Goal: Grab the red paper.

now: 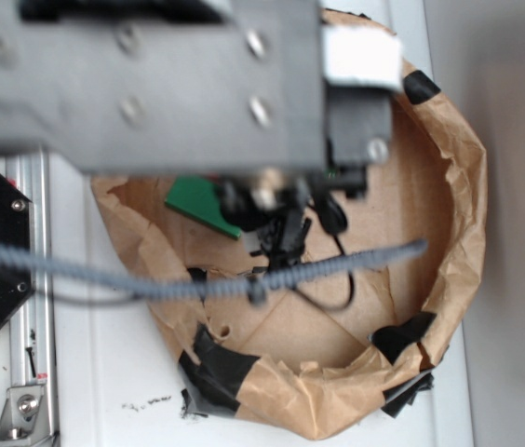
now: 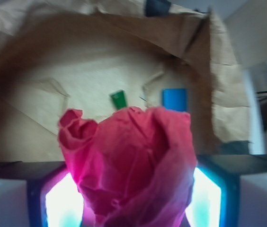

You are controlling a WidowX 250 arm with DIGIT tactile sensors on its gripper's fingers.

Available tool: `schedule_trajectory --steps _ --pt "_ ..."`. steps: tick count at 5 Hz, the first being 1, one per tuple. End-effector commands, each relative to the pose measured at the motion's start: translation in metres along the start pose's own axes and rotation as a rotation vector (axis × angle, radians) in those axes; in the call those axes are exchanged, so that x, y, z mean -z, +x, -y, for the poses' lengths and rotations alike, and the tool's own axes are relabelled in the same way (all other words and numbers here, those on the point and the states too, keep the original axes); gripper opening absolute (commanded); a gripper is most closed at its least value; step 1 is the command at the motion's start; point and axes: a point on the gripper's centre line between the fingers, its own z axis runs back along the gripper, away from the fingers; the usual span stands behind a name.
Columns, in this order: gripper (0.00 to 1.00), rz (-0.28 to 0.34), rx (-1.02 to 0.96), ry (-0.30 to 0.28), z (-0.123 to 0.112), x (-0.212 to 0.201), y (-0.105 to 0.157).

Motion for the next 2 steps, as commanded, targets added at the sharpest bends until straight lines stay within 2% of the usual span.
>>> schedule_trajectory --steps 1,2 --pt "0.0 0.188 -0.182 0.059 0.0126 -0.0196 0.0155" --pt "0.0 0.183 -0.173 0.088 0.0148 -0.0123 0.0143"
